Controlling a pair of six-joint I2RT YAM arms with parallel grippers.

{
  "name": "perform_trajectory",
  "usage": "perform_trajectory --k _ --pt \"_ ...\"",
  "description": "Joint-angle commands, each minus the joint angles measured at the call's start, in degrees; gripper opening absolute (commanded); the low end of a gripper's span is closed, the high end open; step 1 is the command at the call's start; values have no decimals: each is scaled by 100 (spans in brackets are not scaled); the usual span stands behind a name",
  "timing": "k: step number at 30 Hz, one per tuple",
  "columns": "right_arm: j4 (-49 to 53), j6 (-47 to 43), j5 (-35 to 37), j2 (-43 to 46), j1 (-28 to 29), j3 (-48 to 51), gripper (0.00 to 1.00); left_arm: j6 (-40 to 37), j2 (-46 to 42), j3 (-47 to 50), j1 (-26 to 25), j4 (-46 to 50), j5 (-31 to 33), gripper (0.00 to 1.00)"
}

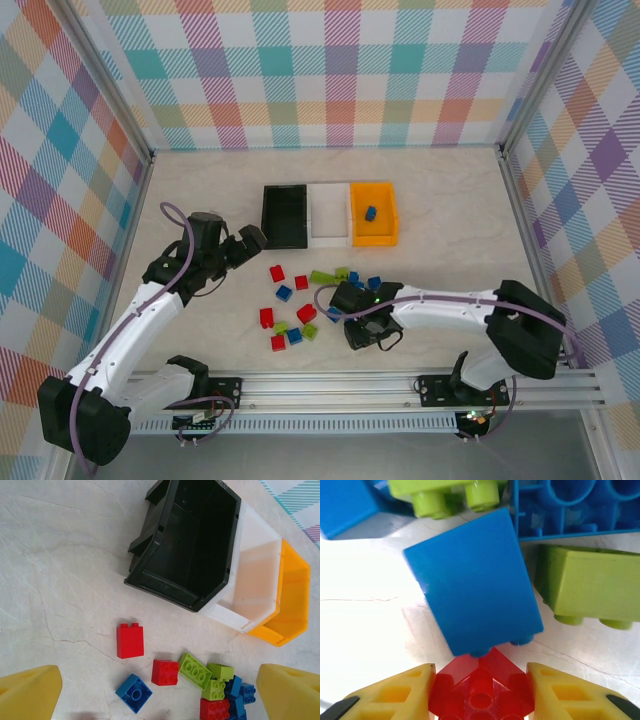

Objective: Sort the legos into containers by color

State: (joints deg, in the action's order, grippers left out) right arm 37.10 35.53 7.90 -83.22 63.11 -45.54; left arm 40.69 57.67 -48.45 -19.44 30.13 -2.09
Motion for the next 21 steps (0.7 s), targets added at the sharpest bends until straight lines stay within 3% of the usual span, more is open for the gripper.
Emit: perform_trajectory --k 1,4,8,15,21 --pt "109 -75 -2 523 53 -72 29 -73 23 12 -51 18 -11 100" --pt "312 -345 104 780 -87 -499 29 -108 17 -7 -51 37 7 100" --pt "97 -961 2 368 -1006 -1496 29 -71 26 33 -51 52 46 100" --pt "-279 -1552 46 -1787 -2280 -3835 28 30 2 229 -77 223 148 100" --pt "116 -1613 165 -3408 -2697 -5531 29 127 -41 466 -95 249 106 100"
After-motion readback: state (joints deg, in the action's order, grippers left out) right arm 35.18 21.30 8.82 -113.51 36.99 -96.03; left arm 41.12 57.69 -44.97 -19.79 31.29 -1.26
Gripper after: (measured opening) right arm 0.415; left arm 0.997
